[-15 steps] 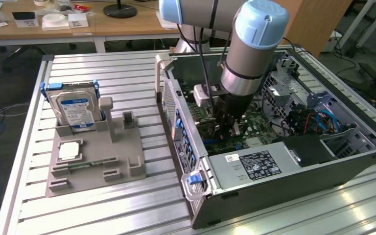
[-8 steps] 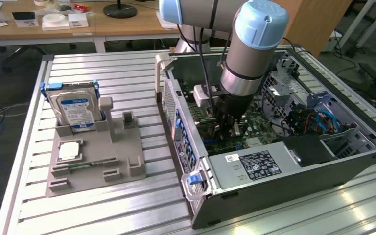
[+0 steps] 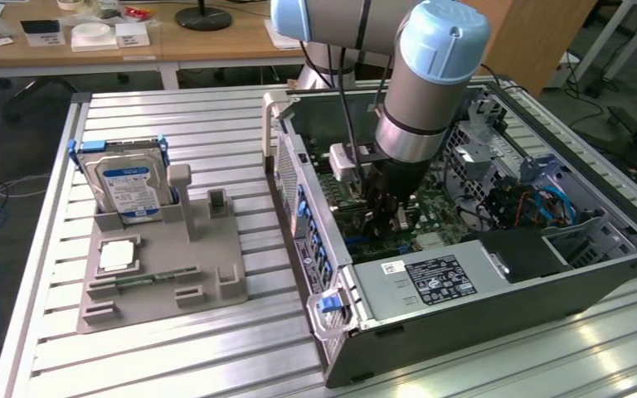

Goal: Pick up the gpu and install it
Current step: 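Insert the gpu into the slot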

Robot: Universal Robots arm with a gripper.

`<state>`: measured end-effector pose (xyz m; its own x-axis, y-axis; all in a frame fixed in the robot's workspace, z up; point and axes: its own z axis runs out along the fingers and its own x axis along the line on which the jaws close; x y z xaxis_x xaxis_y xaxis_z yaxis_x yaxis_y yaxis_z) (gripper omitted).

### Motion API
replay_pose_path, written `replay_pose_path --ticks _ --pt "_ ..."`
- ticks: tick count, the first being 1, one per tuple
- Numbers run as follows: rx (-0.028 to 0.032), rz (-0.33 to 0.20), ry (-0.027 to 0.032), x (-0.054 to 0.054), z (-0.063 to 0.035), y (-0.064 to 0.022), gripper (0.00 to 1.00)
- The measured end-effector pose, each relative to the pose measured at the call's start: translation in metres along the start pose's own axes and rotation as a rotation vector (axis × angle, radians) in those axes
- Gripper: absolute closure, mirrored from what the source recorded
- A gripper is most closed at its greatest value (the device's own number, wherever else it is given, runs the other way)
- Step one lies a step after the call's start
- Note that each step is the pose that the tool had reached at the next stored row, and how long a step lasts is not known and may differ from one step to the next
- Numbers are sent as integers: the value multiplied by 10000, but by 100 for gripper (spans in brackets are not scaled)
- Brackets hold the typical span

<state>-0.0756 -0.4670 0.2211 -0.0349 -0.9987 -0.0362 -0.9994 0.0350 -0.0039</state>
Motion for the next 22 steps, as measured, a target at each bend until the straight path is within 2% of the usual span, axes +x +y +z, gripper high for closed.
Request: replay_pose_path --ticks 22 --pt "0 -2 0 -16 33 26 72"
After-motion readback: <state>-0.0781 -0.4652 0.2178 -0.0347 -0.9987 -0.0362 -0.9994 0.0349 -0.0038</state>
